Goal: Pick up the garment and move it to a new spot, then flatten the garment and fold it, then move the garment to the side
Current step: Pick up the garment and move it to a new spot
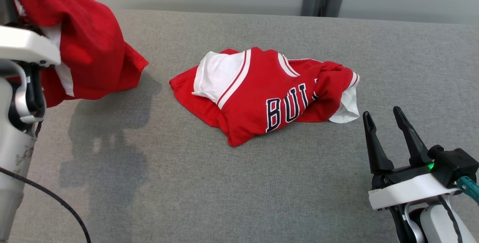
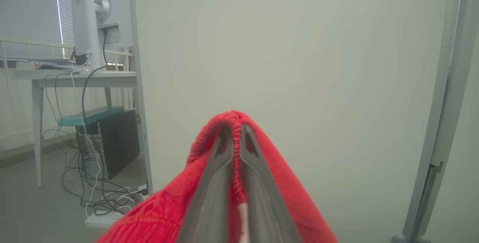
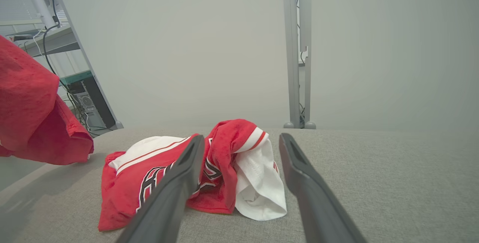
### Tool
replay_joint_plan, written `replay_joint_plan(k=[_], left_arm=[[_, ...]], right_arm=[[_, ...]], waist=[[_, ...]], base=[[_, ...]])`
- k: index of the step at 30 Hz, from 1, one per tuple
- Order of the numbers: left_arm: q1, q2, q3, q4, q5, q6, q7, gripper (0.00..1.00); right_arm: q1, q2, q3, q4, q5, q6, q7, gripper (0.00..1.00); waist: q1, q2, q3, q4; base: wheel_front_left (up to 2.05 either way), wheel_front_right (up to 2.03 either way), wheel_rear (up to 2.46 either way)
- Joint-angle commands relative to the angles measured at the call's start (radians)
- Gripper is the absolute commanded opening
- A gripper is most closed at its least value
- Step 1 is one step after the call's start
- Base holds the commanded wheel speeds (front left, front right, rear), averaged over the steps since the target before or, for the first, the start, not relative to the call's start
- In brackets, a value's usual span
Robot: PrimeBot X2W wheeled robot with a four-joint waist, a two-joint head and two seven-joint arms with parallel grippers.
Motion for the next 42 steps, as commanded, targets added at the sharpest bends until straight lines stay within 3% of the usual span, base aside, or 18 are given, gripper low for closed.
replay_joint_plan(k=[1,9,14,20,31,32,34,36,39,42], left_arm=[[0.013,0.009,0.010,0.010,0.002,0.009,-0.006,0.00],[0.048,0.010,0.064,0.070,0.055,0.046,-0.018,0.00],[0.082,0.009,0.148,0.026,0.143,0.078,-0.019,0.00],[0.136,-0.029,0.166,0.109,0.123,0.039,-0.018,0.00],[0.136,-0.112,0.201,0.452,0.014,-0.063,-0.017,0.00],[0.123,-0.116,0.206,0.480,0.006,-0.072,-0.017,0.03],[0.106,-0.123,0.217,0.533,-0.014,-0.092,-0.017,0.30],[0.090,-0.127,0.222,0.567,-0.017,-0.104,-0.018,0.46],[0.070,-0.126,0.242,0.571,-0.020,-0.126,-0.019,1.00],[0.076,-0.129,0.275,0.522,-0.008,-0.142,-0.018,1.00]], right_arm=[[-0.006,-0.010,-0.001,-0.002,0.000,0.002,0.002,1.00],[-0.016,-0.033,0.007,-0.006,0.000,0.002,0.002,1.00],[-0.015,-0.042,0.010,-0.001,-0.002,0.002,0.002,1.00],[-0.019,-0.038,0.021,0.006,0.000,0.002,0.002,1.00],[-0.033,-0.046,0.035,0.008,0.009,0.002,0.002,1.00],[-0.036,-0.047,0.036,0.008,0.010,0.002,0.002,1.00],[-0.039,-0.045,0.036,0.008,0.010,0.002,0.002,1.00],[-0.038,-0.042,0.035,0.008,0.009,0.002,0.002,1.00],[-0.043,-0.035,0.036,0.011,0.010,0.002,0.002,1.00],[-0.045,-0.026,0.032,0.011,0.013,0.002,0.002,1.00]], waist=[[0.0000,0.0000,0.005,0.005],[0.0000,0.0000,0.033,0.016],[0.0000,0.0000,0.046,0.018],[0.0000,0.0000,0.041,0.009],[0.0000,0.0000,0.056,-0.031],[0.0000,0.0000,0.059,-0.035],[0.0000,0.0000,0.063,-0.045],[0.0000,0.0000,0.065,-0.052],[0.0000,0.0000,0.063,-0.066],[0.0000,0.0000,0.054,-0.080]], base=[[0.00,0.00,0.00],[0.00,0.00,0.00],[0.00,0.00,0.00],[0.00,0.00,0.00],[0.00,0.00,0.00],[0.00,0.00,0.00],[0.00,0.00,0.00],[0.00,0.00,0.00],[0.00,0.00,0.00],[0.00,0.00,0.00]])
